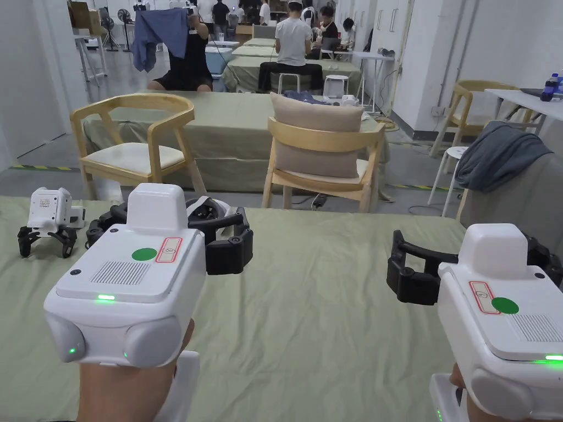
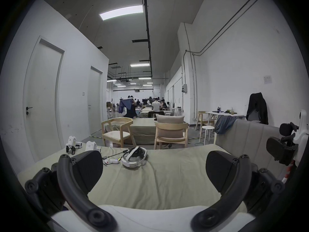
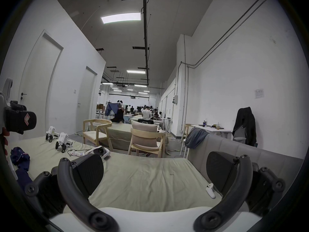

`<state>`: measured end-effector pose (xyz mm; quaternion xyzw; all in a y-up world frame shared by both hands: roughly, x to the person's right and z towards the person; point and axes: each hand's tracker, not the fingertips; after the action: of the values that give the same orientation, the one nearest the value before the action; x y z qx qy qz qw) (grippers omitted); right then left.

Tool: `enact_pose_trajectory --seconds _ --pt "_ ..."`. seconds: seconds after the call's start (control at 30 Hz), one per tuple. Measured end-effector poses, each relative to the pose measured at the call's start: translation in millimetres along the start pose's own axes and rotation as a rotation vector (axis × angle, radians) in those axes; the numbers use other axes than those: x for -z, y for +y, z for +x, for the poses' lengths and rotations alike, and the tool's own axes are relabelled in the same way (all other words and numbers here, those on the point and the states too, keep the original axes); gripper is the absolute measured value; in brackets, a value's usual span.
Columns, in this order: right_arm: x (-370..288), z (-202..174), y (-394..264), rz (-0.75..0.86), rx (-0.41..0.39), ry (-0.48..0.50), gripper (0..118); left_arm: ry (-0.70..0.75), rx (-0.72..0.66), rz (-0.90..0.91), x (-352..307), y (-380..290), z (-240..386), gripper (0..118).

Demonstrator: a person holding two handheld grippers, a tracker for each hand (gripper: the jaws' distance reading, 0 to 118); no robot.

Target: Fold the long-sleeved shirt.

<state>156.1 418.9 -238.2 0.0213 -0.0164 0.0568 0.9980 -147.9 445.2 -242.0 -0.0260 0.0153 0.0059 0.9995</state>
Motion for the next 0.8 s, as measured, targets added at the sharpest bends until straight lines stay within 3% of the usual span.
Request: enact_pose_trajectory --seconds 0.5,0.63,0.8 --pt "-3.3 3.2 -0.1 0.019 -0.011 -0.042 118 0.032 -0.158 -0.022 1.8 16.5 -9.0 111" --pt "-2.8 2.5 -1.6 0.016 -0.016 -0.042 118 0.133 -0.083 -0.047 3.1 14.4 -2.4 111" --pt "-1.8 0.7 -2.3 0.014 -0.012 -0.036 118 0.117 -0.075 -0.060 4.2 7.8 -0.9 111"
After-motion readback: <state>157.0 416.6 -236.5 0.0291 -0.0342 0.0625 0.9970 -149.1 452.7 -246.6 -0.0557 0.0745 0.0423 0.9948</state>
